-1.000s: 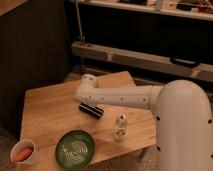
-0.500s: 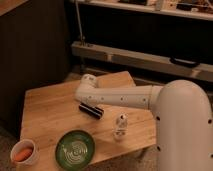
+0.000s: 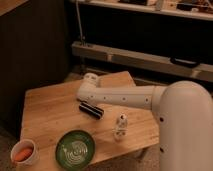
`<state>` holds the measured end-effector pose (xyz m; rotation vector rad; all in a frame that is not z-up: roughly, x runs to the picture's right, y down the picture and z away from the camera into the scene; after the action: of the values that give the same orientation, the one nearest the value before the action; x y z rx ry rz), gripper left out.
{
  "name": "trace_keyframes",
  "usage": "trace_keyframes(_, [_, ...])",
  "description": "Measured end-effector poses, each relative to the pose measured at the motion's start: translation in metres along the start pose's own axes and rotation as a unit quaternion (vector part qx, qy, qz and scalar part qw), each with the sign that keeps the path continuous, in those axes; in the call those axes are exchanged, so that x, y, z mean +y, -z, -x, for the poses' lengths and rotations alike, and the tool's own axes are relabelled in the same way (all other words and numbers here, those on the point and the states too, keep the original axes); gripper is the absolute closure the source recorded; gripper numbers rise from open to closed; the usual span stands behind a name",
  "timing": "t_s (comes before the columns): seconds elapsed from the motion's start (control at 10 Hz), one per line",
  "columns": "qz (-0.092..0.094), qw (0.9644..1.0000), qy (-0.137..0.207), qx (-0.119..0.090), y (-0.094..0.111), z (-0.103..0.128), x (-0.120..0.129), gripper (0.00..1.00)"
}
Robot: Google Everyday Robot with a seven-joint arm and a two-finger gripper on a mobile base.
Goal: Knock the bottle over
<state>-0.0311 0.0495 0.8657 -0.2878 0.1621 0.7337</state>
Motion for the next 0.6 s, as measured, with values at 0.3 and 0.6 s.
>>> trace_keyframes(0.3, [0.003,0.9990,-0.045,-0.008,0.013,-0.008,-0.076,0.80])
trace_keyframes(0.6, [0.016,0.9935,-0.110,0.025,0.022,-0.058,-0.152,0.80])
